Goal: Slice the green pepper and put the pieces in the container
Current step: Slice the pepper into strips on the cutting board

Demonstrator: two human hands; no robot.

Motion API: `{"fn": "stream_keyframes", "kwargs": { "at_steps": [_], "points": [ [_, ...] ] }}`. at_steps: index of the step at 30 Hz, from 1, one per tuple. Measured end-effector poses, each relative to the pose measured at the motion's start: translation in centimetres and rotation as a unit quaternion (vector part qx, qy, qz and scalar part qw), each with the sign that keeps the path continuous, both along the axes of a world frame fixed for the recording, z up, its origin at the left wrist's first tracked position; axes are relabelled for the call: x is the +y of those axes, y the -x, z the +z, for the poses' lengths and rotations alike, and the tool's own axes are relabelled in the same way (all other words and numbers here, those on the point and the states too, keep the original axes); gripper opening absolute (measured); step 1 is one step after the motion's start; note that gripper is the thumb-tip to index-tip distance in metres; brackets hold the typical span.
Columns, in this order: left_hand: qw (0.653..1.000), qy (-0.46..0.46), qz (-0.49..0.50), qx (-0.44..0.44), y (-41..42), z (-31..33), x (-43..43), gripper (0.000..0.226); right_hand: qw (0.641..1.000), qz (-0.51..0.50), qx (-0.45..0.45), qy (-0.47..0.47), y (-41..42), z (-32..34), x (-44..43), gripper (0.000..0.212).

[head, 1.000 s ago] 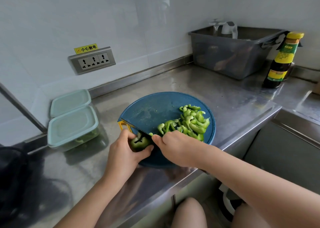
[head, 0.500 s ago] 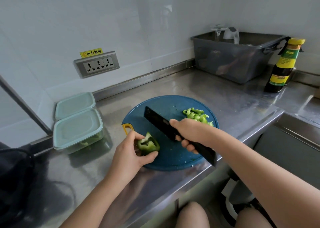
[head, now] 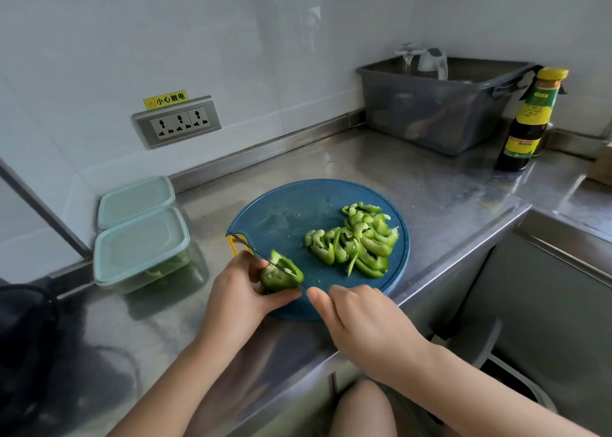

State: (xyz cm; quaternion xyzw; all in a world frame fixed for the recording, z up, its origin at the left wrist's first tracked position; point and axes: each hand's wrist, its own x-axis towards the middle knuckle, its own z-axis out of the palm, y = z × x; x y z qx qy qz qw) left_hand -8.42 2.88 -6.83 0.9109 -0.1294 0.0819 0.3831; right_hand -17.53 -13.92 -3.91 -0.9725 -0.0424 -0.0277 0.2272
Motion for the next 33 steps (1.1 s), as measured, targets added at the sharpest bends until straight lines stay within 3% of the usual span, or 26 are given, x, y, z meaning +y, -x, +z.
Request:
{"fn": "stream_keyframes", "kwargs": {
  "at_steps": [9, 14, 22, 28, 33],
  "points": [
    [0.997, -0.037, -0.004, -0.07, 0.9, 0.8, -0.4, 0.042, 0.999, 0.009, -0.012, 0.03, 0.5, -0.5, 0.7, 0.053],
    [0.995, -0.058, 0.001, -0.082, 0.5, 0.4, -0.4, 0.054, 0.999, 0.0, -0.008, 0.031, 0.5, -0.5, 0.9, 0.048],
    [0.991, -0.089, 0.002, -0.104, 0.8, 0.7, -0.8, 0.045, 0.999, -0.001, -0.012, 0.044, 0.7, -1.1, 1.1, 0.056],
    [0.992, -0.08, 0.005, -0.1, 0.9, 0.8, -0.8, 0.062, 0.999, -0.028, 0.0, 0.018, 0.8, -1.2, 0.9, 0.048],
    [0.993, -0.061, 0.007, -0.1, 0.7, 0.6, -0.8, 0.063, 1.0, -0.02, 0.011, 0.007, 0.3, -0.4, 0.8, 0.05]
  ]
}}
